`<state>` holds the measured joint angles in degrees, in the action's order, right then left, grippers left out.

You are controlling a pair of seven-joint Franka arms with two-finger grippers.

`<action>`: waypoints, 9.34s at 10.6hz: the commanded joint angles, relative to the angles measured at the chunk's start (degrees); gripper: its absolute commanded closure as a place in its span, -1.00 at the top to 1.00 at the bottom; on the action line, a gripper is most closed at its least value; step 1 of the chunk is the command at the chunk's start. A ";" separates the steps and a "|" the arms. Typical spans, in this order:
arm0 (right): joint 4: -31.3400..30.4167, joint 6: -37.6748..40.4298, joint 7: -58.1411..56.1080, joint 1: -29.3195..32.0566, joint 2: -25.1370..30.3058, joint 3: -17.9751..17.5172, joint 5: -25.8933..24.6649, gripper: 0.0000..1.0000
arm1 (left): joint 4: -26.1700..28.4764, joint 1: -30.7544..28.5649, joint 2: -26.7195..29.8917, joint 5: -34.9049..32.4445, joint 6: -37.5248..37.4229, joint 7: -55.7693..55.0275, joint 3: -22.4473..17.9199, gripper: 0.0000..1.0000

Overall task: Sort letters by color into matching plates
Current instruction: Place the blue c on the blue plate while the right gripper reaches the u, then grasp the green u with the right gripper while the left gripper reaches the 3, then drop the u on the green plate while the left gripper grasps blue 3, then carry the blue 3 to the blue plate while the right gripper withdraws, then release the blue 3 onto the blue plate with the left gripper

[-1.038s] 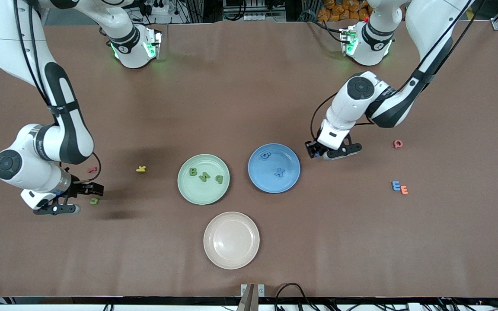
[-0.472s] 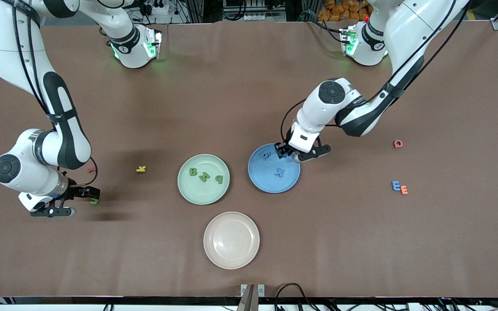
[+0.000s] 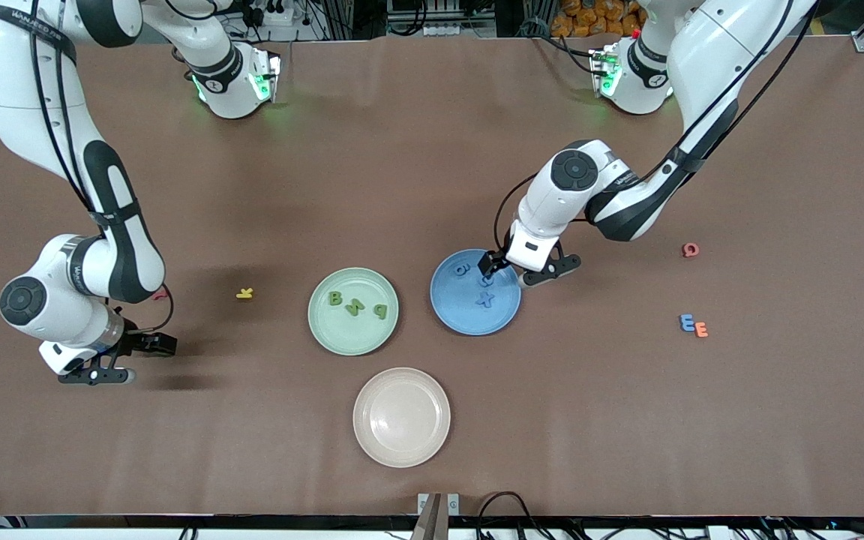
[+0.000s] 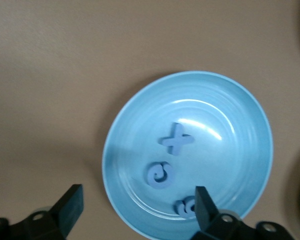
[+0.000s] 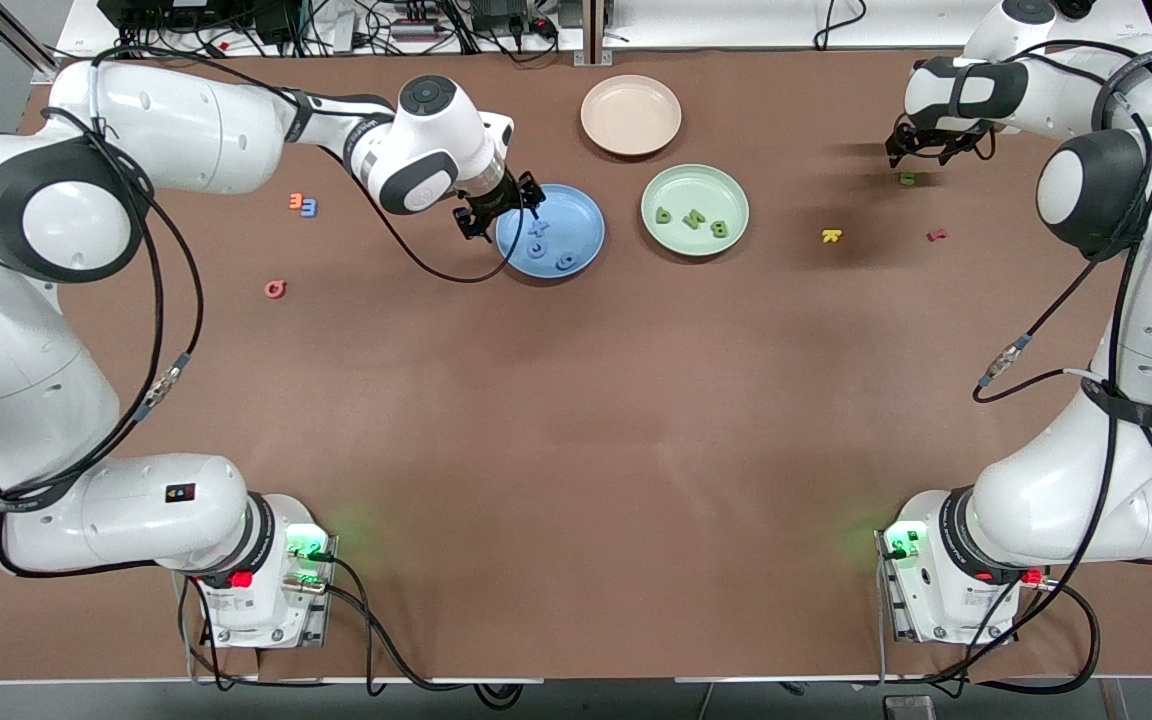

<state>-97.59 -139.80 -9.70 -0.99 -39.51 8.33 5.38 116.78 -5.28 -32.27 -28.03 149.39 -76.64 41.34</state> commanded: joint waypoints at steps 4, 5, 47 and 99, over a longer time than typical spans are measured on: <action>0.65 -3.90 -0.15 1.69 -2.32 -1.91 0.16 1.00 | -1.12 -4.90 0.28 -1.59 -4.27 13.25 -3.38 1.00; 0.38 -4.17 -0.15 1.69 -2.32 -1.91 0.16 1.00 | -1.12 -5.61 0.28 -1.50 -5.58 15.02 -3.46 1.00; -3.22 3.83 46.09 -24.06 6.12 -9.91 0.16 0.44 | -4.64 -24.34 -6.50 -6.60 -5.25 57.66 -12.25 -1.00; 10.84 50.85 11.98 -1.03 38.46 -3.32 -5.56 1.00 | -4.28 -37.61 8.71 2.36 -41.37 50.44 21.50 1.00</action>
<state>-85.59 -88.26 2.97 -2.48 -2.17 5.41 -0.08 110.83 -38.63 -25.35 -27.24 108.36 -28.85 59.81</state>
